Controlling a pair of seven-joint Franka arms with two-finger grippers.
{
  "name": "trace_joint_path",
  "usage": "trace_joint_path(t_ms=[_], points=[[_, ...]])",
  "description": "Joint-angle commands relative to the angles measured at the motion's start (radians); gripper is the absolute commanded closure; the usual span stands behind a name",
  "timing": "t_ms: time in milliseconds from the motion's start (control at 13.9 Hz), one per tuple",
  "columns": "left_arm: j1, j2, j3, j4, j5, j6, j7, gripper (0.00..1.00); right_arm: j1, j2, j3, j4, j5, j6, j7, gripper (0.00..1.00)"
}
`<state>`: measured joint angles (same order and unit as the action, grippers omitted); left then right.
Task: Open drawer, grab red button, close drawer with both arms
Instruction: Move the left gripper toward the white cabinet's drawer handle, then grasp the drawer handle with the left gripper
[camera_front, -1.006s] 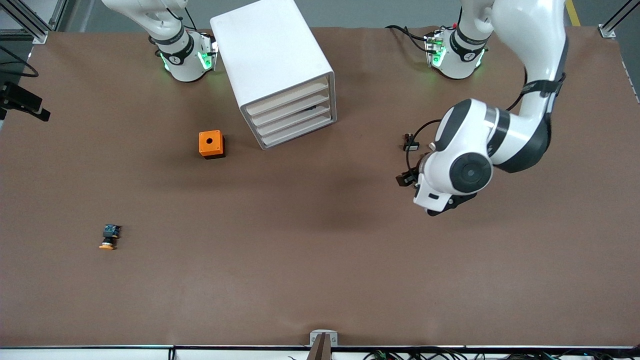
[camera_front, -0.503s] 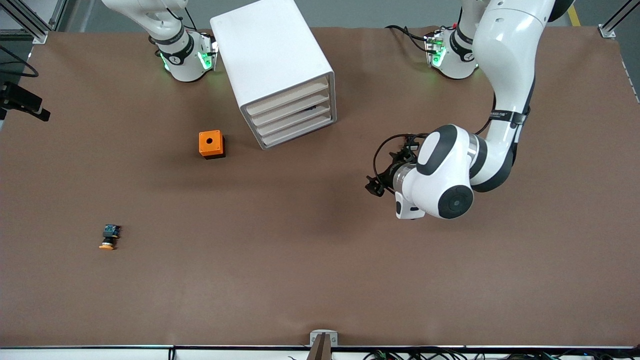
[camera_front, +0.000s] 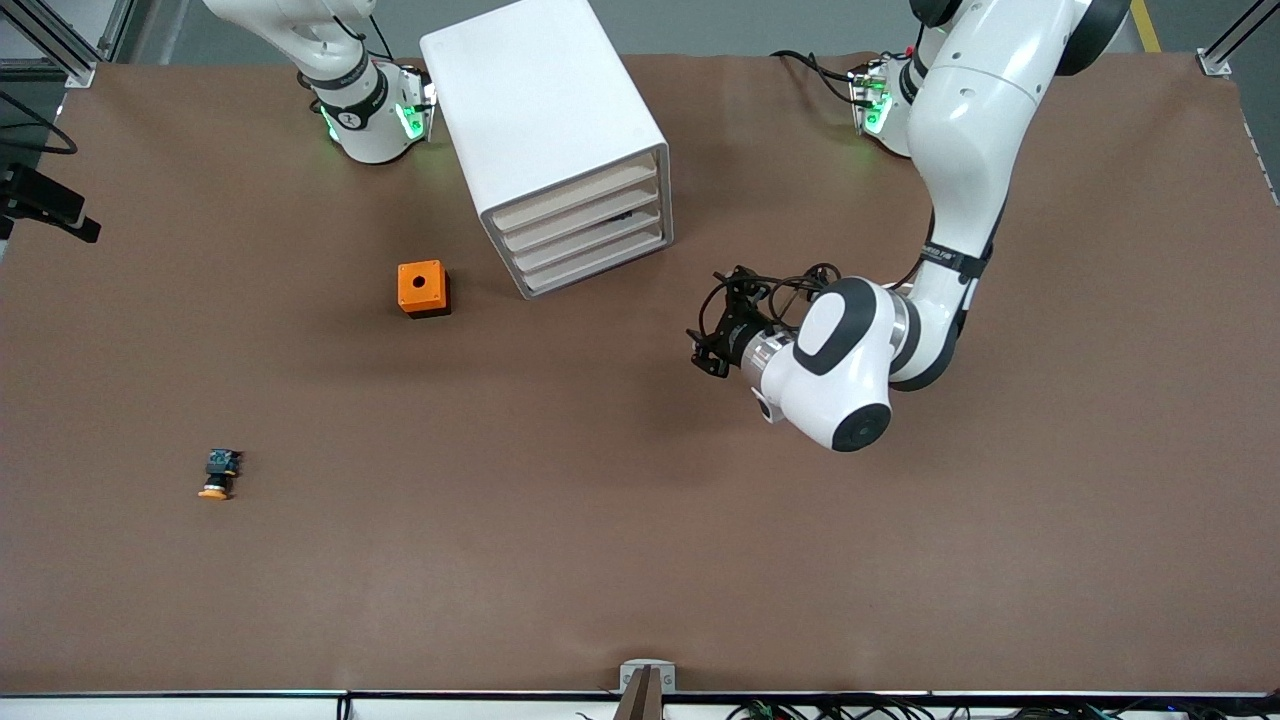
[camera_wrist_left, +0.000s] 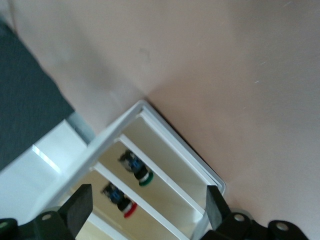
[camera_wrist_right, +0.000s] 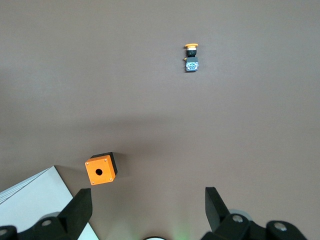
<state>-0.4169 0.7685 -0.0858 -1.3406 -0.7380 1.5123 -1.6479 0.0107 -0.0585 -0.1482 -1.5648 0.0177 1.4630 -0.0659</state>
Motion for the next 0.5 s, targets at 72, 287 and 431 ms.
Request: trace_joint_path(t_ms=[72, 287, 431], points=[[-0.028, 0.058, 0.003, 0.044, -0.113, -0.021, -0.156, 0.00, -0.008, -0.018, 0.007, -0.014, 0.001, -0.003, -0.003, 0.00], [-0.046, 0.090, 0.003, 0.038, -0.202, -0.059, -0.262, 0.01, -0.008, -0.018, 0.007, -0.014, 0.001, -0.003, -0.005, 0.00], [-0.052, 0.100, 0.003, 0.034, -0.277, -0.101, -0.288, 0.01, -0.008, -0.018, 0.007, -0.014, -0.004, -0.001, -0.005, 0.00]])
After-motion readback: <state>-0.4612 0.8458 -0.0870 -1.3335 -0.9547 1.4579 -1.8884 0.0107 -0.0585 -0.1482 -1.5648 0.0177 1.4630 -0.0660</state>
